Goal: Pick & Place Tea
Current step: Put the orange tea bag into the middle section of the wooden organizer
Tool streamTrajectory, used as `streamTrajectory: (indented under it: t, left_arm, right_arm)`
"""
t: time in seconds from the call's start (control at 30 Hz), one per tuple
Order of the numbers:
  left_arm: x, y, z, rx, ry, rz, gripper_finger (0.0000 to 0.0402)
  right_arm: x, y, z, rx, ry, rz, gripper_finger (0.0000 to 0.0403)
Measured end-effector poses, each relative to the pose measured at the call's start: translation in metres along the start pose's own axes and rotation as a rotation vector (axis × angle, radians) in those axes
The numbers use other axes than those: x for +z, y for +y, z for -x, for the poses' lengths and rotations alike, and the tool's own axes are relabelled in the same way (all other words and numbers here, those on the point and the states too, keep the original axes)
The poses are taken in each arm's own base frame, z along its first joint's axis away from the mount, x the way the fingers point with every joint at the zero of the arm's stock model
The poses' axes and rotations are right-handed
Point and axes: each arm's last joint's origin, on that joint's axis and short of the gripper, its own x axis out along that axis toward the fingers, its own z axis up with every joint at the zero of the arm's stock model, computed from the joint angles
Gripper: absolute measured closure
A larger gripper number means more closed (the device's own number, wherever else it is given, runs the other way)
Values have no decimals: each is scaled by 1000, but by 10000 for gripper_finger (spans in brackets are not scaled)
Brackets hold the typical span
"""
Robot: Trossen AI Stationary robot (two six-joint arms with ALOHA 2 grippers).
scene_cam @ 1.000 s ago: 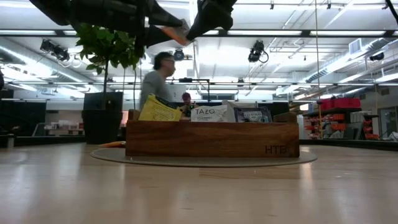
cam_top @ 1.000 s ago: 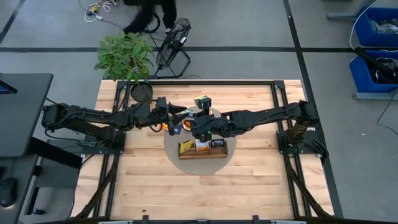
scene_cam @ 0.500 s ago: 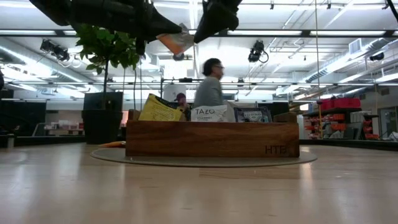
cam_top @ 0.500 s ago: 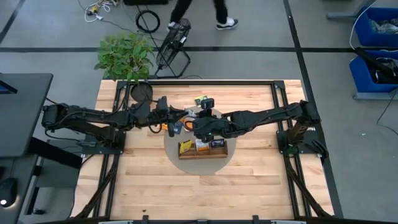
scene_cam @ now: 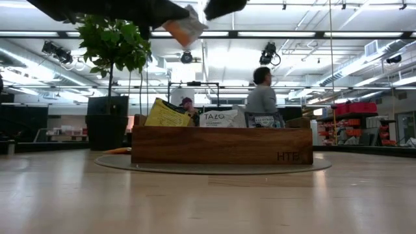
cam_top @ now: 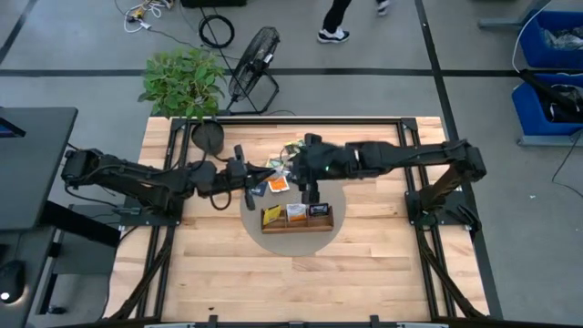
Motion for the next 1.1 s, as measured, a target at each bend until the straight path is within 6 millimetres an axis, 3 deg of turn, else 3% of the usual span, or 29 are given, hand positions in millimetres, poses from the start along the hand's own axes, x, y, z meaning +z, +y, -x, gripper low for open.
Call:
streamTrajectory:
  t: [0.3, 0.8, 1.1]
  left_arm:
    - [5, -3, 1, 5, -44, -25, 399]
    - [12, -3, 2, 7, -113, -23, 399]
    - [12, -3, 2, 0, -115, -20, 399]
  right_arm:
    - [4, -20, -3, 100, -101, -97, 177]
    - [7, -22, -4, 70, -123, -108, 239]
    - [5, -28, -5, 27, -115, -99, 315]
